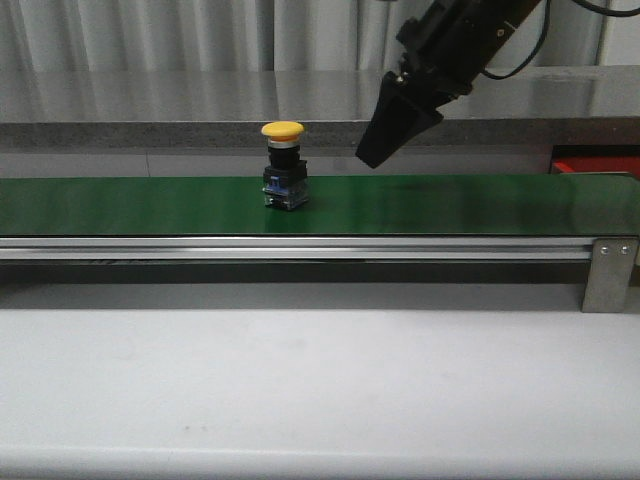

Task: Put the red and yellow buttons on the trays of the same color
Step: 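Lower the right gripper onto the yellow button and grasp it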

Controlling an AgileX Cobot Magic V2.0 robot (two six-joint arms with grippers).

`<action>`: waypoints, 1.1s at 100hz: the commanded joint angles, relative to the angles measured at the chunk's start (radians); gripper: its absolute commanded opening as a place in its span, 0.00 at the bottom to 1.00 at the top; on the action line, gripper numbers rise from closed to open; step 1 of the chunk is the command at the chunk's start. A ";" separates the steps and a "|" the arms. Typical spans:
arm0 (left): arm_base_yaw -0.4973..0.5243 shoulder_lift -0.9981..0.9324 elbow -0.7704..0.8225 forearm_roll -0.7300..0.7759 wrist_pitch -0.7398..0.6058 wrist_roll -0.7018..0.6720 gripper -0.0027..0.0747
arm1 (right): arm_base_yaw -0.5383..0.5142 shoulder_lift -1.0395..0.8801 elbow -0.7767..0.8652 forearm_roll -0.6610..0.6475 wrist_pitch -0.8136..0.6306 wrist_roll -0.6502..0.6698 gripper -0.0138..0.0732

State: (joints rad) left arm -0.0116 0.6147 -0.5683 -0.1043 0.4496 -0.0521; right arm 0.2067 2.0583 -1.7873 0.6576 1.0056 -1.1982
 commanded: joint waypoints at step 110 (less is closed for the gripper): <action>-0.007 0.002 -0.028 -0.002 -0.076 -0.002 0.01 | 0.001 -0.020 -0.030 0.123 -0.021 -0.073 0.92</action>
State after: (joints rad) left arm -0.0116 0.6147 -0.5683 -0.1043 0.4496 -0.0521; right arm 0.2115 2.0868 -1.7879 0.7183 0.9903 -1.2552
